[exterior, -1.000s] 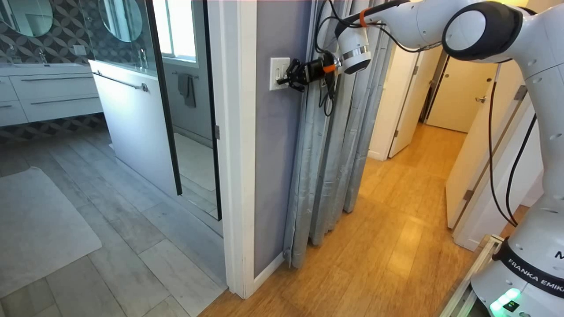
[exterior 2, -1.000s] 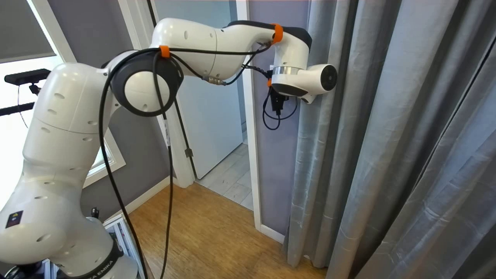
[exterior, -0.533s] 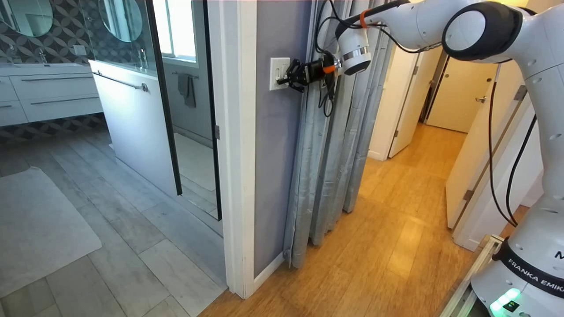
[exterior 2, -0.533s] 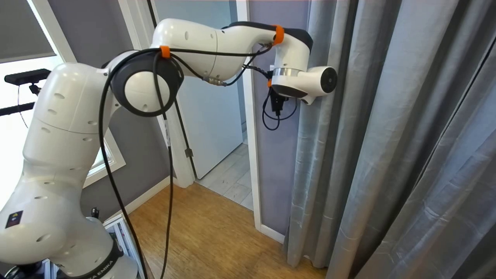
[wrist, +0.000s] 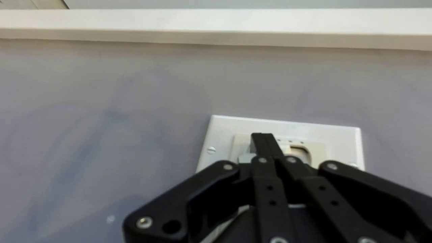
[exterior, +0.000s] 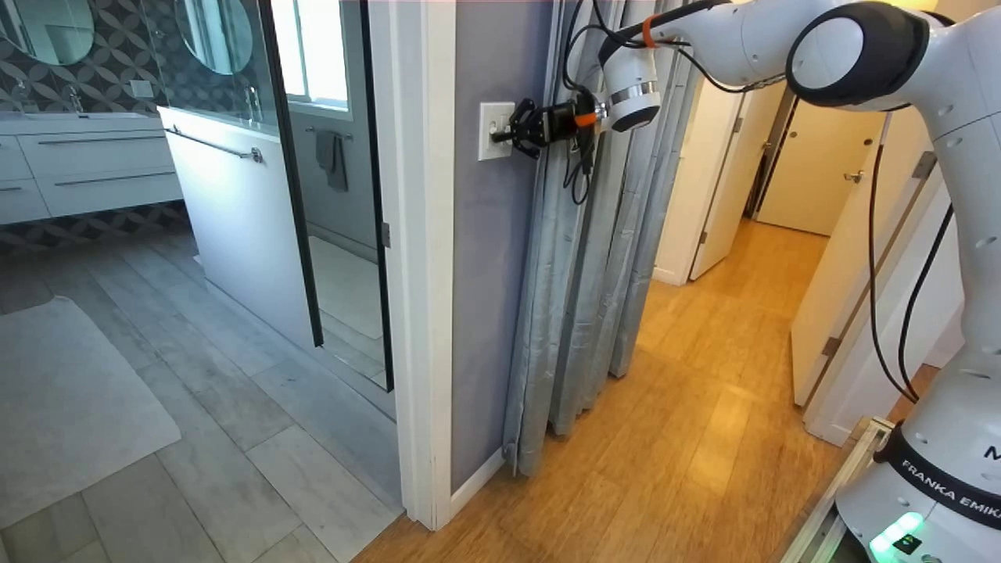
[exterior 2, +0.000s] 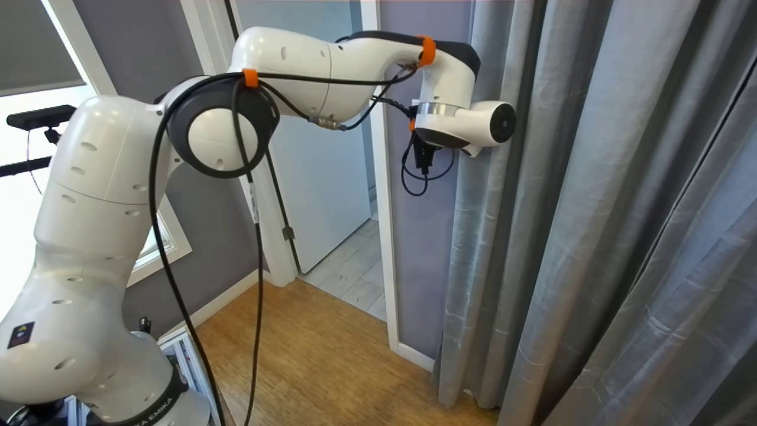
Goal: Flip the switch
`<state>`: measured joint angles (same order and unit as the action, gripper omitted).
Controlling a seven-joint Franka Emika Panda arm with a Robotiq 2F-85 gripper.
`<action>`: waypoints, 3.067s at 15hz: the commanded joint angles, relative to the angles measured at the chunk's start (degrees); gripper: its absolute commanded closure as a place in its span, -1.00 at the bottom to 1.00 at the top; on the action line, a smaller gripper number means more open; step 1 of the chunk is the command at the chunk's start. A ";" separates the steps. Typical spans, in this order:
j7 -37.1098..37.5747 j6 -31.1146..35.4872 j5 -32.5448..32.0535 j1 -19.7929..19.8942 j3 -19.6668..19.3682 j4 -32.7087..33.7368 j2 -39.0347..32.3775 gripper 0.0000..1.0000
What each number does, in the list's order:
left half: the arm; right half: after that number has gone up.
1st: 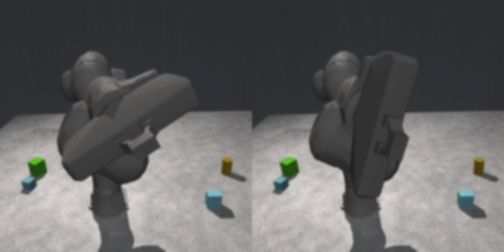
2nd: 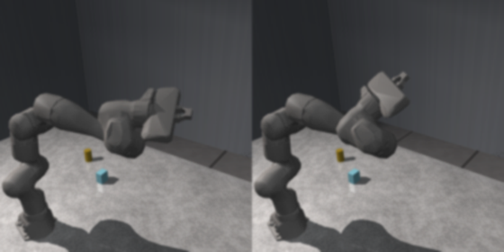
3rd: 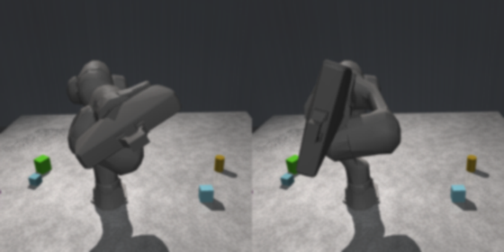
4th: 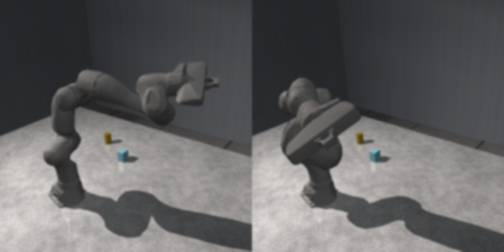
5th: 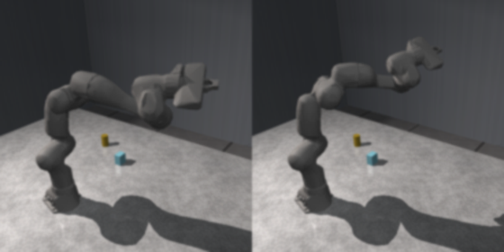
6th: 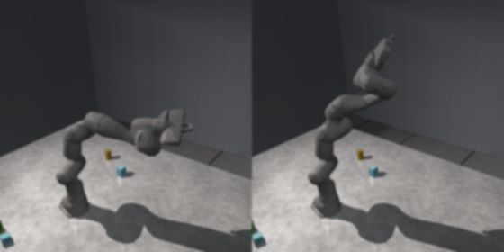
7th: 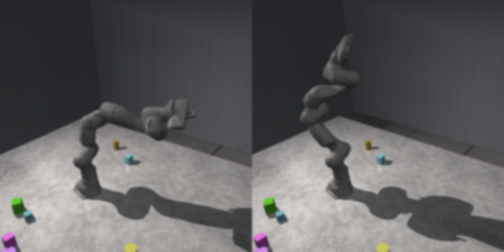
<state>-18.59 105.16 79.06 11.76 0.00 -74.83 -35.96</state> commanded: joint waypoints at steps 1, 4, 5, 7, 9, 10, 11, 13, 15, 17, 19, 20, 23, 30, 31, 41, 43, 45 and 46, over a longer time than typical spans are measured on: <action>-1.13 1.98 6.28 1.13 0.83 1.95 0.60 1.00; -0.36 1.36 4.97 0.64 0.27 2.03 0.28 1.00; 0.54 0.86 4.04 0.42 0.07 2.37 -0.01 1.00; 3.41 0.30 0.14 -0.66 -1.12 2.19 0.24 1.00; 5.47 0.35 -2.86 -1.35 -2.10 1.66 1.21 1.00; 6.46 -0.27 -4.58 -1.53 -2.54 1.38 1.81 1.00; 7.39 0.07 -6.67 -1.82 -3.15 1.09 2.58 1.00; 9.23 -0.67 -11.07 -1.80 -3.88 0.44 4.26 1.00; 10.60 -1.76 -16.31 -1.77 -4.39 -0.31 6.16 1.00; 11.45 -4.72 -22.13 -1.71 -4.56 -1.09 8.23 1.00; 11.63 -7.31 -28.33 -2.05 -4.80 -2.25 10.72 1.00; 11.38 -8.33 -31.56 -2.25 -4.86 -2.89 12.11 1.00; 10.13 -8.88 -40.50 -3.17 -4.65 -6.00 17.26 1.00; 10.27 -2.30 -56.98 -6.62 -3.32 -18.22 32.82 0.21; 10.42 -0.50 -59.57 -7.34 -3.17 -20.77 35.52 0.06; 13.33 4.82 -73.65 -10.98 0.42 -42.84 56.87 -1.00; 12.62 7.05 -74.75 -11.58 1.18 -45.98 59.71 -1.00; 11.97 4.85 -73.40 -12.00 0.21 -42.39 56.67 -1.00; 11.99 5.74 -73.68 -12.29 0.45 -43.86 57.92 -1.00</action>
<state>-6.87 111.01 5.70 0.30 1.15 -118.88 22.07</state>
